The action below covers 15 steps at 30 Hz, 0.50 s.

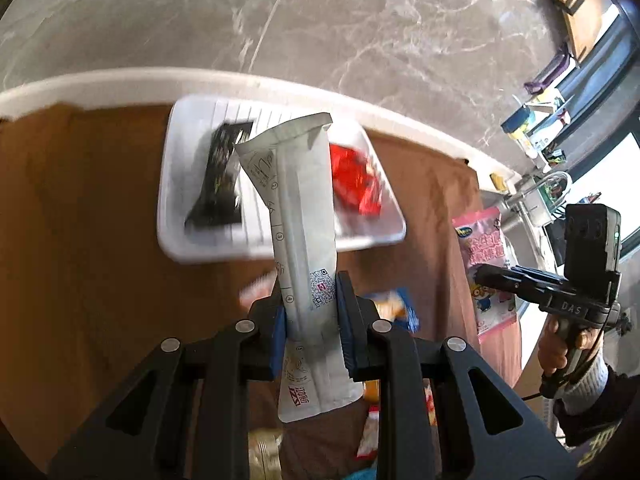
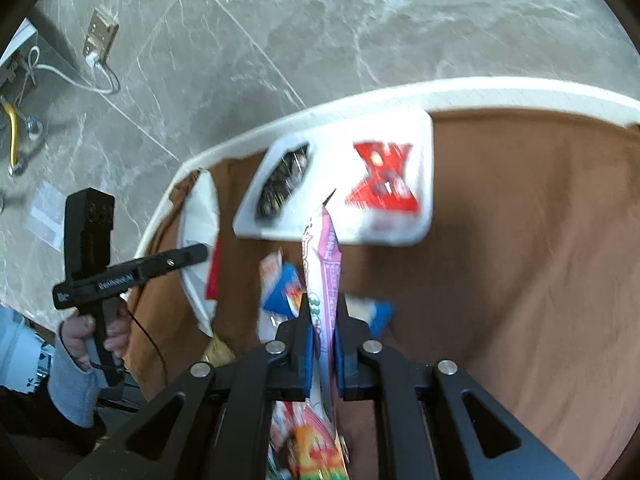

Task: Organize snacks
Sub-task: 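Carry the white bar and pink packet over the white tray and lower them in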

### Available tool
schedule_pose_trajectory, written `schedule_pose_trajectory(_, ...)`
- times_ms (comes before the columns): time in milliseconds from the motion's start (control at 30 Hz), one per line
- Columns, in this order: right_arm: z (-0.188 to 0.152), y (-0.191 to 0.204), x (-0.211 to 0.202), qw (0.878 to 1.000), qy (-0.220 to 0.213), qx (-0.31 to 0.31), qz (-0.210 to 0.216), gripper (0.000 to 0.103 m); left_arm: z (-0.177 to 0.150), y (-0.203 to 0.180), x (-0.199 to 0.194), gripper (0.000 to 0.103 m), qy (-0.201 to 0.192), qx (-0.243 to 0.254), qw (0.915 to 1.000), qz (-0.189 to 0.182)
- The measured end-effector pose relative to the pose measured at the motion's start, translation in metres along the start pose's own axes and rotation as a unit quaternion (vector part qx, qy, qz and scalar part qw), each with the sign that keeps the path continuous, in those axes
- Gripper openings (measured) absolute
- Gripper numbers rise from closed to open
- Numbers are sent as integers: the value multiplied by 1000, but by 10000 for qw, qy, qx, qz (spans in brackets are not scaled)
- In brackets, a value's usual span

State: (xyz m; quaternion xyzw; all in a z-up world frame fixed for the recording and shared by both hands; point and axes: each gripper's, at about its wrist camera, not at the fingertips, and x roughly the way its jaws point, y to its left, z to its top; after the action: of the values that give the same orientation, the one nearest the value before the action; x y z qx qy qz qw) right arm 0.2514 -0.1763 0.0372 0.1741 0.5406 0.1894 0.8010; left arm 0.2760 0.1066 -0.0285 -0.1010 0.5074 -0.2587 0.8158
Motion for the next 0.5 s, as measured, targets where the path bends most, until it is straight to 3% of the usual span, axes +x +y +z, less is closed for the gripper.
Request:
schedule_pose_trajectory(333,86,-2,58,9995,-89,173,236,9,85,11,49,20,39,120,9998,-120)
schedule_pose_trajectory(500,111,-13,99,9992,37,352,201,10,107,25,83,20,151,127,9998,67)
